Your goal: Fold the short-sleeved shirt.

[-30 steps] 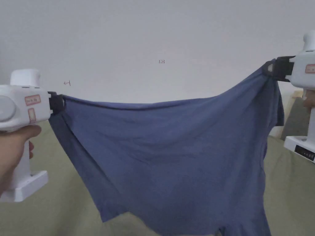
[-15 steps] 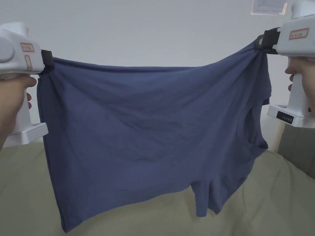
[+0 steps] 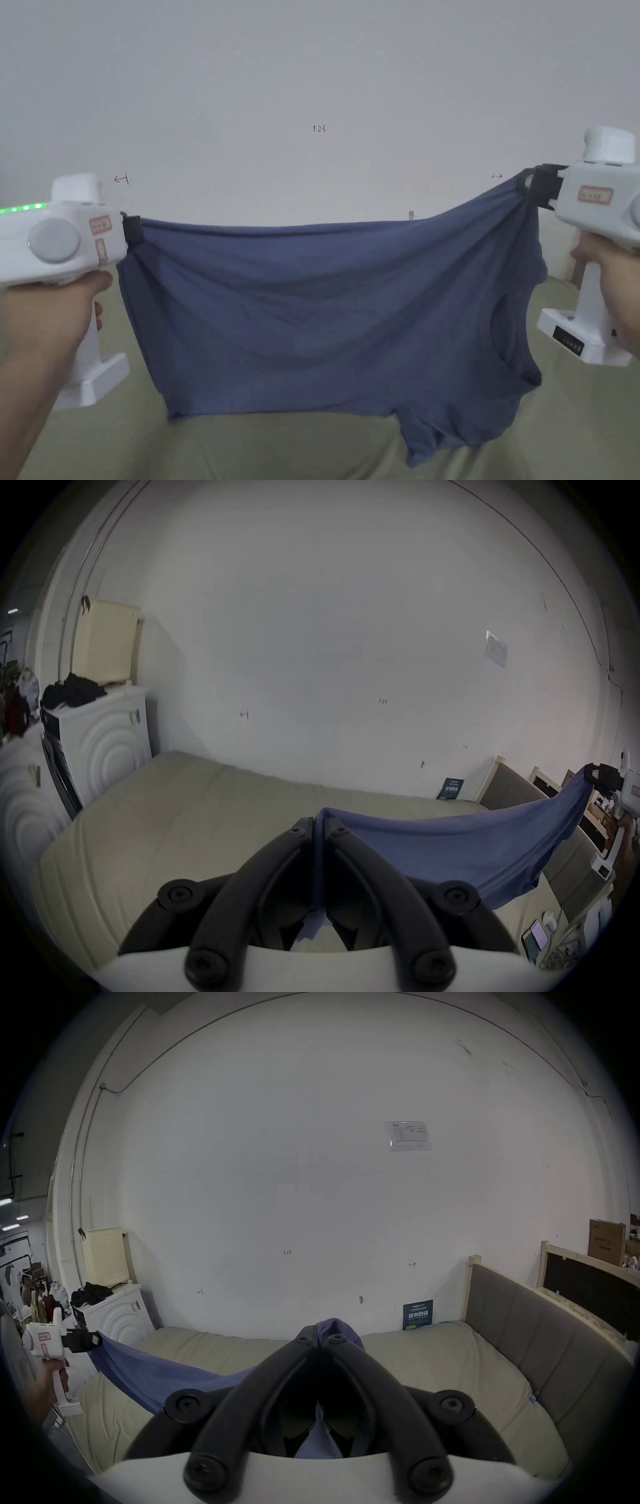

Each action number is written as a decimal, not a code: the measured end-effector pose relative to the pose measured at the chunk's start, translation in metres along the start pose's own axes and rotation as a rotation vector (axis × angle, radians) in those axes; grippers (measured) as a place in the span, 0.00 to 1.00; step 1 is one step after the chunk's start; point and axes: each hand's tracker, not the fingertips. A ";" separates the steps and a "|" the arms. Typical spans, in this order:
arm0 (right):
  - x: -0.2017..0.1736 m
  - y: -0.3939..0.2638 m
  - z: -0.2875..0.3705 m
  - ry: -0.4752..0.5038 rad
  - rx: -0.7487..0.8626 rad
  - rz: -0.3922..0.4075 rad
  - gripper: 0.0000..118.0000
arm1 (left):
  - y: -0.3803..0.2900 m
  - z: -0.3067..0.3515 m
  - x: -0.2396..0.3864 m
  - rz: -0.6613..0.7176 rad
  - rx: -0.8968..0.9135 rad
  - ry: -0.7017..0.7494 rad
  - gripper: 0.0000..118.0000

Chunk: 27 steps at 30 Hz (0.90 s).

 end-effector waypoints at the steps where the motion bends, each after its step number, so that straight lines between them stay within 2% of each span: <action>1: 0.002 -0.008 0.009 0.014 -0.002 -0.005 0.02 | -0.009 0.005 -0.001 -0.004 -0.006 -0.007 0.05; 7: 0.004 -0.074 0.088 0.060 -0.090 -0.017 0.02 | -0.074 0.075 -0.013 -0.035 -0.050 -0.066 0.05; 11: 0.007 -0.163 0.145 0.044 -0.197 -0.018 0.02 | -0.147 0.133 -0.027 -0.003 -0.096 -0.108 0.05; 12: 0.009 -0.190 0.158 0.037 -0.218 -0.046 0.02 | -0.169 0.147 -0.032 0.007 -0.140 -0.125 0.05; 16: 0.018 -0.288 0.200 0.028 -0.408 -0.113 0.02 | -0.257 0.189 -0.045 0.019 -0.253 -0.056 0.05; 19: 0.018 -0.349 0.224 0.000 -0.546 -0.117 0.02 | -0.312 0.192 -0.067 0.028 -0.357 -0.010 0.05; 22: 0.017 -0.388 0.232 -0.050 -0.661 -0.088 0.02 | -0.352 0.197 -0.071 0.090 -0.444 0.003 0.06; 23: 0.016 -0.396 0.235 -0.061 -0.683 -0.075 0.02 | -0.361 0.196 -0.073 0.065 -0.446 0.016 0.11; 24: 0.017 -0.402 0.236 -0.072 -0.701 -0.060 0.06 | -0.365 0.194 -0.074 0.056 -0.453 0.008 0.39; 25: 0.018 -0.407 0.238 -0.098 -0.691 -0.052 0.22 | -0.370 0.197 -0.071 0.055 -0.451 0.007 0.71; 26: 0.021 -0.409 0.240 -0.101 -0.682 -0.062 0.52 | -0.372 0.197 -0.072 0.060 -0.451 -0.007 0.95; 27: 0.022 -0.404 0.245 -0.101 -0.672 -0.084 0.82 | -0.370 0.199 -0.072 0.065 -0.459 -0.013 1.00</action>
